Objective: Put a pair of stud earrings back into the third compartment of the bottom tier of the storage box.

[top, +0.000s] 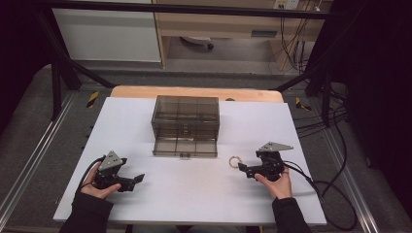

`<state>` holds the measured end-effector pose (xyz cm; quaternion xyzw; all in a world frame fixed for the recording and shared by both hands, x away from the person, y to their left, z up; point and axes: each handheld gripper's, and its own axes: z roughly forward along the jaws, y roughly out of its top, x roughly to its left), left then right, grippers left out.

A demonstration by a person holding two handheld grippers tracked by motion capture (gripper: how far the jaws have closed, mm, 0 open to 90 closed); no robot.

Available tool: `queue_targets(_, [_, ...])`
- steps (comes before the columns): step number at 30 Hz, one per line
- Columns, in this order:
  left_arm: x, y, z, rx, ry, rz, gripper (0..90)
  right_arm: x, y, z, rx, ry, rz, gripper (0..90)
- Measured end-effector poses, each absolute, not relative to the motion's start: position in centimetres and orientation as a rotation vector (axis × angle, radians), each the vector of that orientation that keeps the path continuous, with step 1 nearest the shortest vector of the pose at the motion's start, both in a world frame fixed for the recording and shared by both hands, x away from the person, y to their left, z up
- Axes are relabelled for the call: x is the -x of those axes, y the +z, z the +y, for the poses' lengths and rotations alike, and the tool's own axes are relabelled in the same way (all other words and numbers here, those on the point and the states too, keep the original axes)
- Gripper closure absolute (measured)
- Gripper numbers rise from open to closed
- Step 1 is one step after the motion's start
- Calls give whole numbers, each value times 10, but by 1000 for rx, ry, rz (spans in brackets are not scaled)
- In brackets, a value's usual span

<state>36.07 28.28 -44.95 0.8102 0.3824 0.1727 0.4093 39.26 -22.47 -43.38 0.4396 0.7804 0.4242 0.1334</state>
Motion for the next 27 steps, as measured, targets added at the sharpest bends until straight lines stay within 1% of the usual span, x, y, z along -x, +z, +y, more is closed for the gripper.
queue_targets(7, [-360,-450,284,-2038,428,968,51,-402,-434,-220,-1291,1219,2271,224])
queue_targets(17, [-360,-450,287,-2029,428,977,51,-410,-437,-214,-1320,1187,2270,500])
queue_targets(27, [-360,-451,288,-2029,428,978,51,-410,-443,-210,-1378,1146,2280,655])
